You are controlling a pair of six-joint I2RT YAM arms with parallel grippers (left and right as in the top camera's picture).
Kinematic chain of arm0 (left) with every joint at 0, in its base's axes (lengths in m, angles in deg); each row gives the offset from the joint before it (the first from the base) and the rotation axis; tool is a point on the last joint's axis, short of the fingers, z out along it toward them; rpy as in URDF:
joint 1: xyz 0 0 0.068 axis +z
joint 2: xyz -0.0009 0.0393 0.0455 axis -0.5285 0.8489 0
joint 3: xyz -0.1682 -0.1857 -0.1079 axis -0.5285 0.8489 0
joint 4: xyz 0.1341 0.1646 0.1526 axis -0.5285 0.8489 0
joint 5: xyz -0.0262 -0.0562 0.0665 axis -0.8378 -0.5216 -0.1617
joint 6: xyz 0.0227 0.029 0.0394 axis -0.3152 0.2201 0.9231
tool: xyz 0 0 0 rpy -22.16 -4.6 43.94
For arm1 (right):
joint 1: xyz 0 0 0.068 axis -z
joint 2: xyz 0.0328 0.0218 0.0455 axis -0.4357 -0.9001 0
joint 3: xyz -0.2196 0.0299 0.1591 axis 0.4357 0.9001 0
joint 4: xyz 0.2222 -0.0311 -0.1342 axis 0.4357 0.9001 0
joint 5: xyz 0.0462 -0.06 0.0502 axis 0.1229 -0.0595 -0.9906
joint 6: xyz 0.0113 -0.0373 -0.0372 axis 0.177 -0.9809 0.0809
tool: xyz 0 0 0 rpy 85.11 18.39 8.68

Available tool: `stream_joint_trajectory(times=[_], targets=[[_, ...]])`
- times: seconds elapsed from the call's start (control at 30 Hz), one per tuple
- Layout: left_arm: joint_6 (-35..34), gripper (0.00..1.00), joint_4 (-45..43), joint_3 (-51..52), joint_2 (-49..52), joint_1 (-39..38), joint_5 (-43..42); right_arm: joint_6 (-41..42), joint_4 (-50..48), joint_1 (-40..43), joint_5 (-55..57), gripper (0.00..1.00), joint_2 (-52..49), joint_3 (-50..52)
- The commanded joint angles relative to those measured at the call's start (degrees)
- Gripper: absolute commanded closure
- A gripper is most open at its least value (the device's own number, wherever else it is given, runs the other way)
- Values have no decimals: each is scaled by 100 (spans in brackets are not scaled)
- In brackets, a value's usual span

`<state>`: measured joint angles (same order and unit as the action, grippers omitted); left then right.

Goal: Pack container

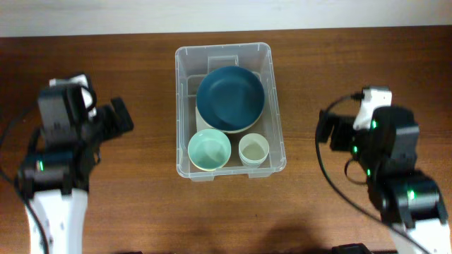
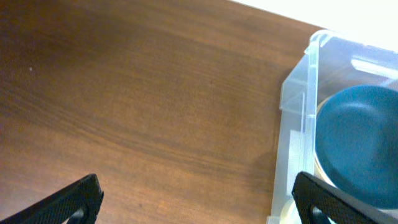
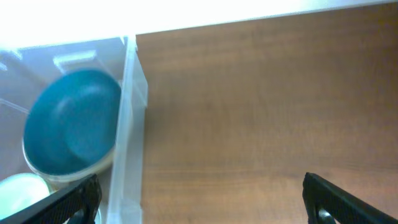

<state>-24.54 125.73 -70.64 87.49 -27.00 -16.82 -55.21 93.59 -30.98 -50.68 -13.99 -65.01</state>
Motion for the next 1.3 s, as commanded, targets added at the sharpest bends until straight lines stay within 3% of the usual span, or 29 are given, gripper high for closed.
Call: stream_joint_trajectory(times=[0.0, 0.3, 1.0, 1.27], targets=[[109, 0, -284, 925, -938, 31, 44, -50, 7, -46, 74, 1, 686, 739], [46, 0, -400, 2562, -2551, 28, 37, -7, 35, -46, 72, 1, 1878, 2280], [46, 0, -358, 2699, -2507, 24, 39, -7, 76, -46, 70, 1, 1838, 2310], [46, 0, -358, 2699, -2507, 24, 39, -7, 629, -46, 46, 1, 1838, 2310]])
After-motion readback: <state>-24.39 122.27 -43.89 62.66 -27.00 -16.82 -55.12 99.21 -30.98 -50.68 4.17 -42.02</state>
